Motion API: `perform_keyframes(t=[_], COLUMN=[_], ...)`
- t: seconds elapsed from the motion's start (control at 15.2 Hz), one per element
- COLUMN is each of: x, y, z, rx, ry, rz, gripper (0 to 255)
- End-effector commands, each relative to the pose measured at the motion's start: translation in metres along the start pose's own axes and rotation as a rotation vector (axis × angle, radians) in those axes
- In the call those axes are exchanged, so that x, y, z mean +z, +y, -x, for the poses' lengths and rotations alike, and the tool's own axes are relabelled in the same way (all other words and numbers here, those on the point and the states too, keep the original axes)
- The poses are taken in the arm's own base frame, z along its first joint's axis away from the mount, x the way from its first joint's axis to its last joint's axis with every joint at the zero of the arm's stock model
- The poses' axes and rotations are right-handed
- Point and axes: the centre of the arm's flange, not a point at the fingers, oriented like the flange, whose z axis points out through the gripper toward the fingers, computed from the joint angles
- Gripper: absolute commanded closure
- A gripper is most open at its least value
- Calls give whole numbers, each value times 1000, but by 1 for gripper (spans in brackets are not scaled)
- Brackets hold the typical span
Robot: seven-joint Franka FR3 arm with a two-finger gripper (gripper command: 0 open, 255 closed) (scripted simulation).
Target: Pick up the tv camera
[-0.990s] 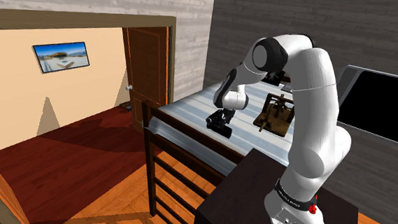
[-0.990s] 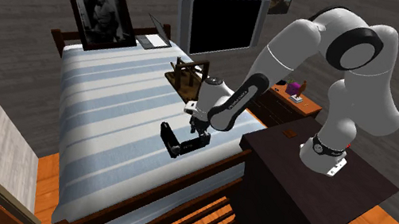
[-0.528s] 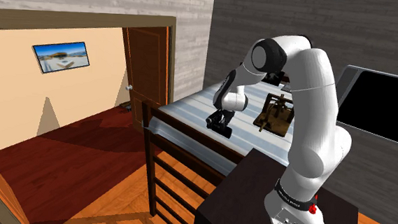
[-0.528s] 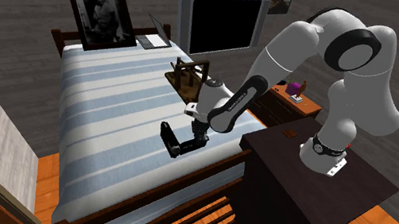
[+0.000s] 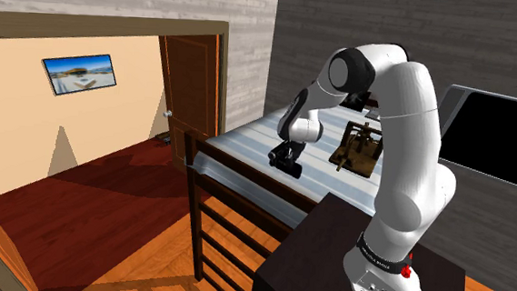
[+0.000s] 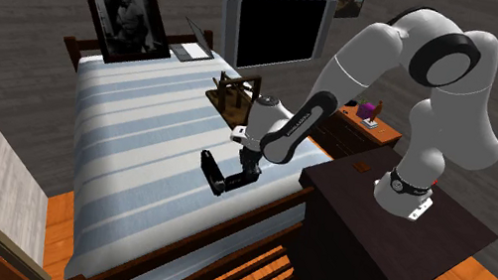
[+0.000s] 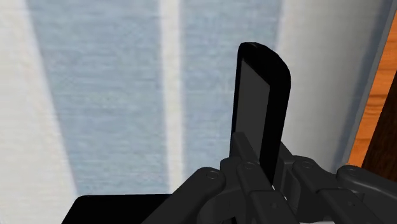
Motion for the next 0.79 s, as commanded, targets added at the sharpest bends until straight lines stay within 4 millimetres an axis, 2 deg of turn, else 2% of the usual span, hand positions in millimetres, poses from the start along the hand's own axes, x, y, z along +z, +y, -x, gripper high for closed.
perform_keyframes(t=[0.0,0.73], x=[-10,-68], y=[1,4], z=[-1,-6], rx=[0,0], ry=[1,1], rz=[1,1], gripper=[255,255])
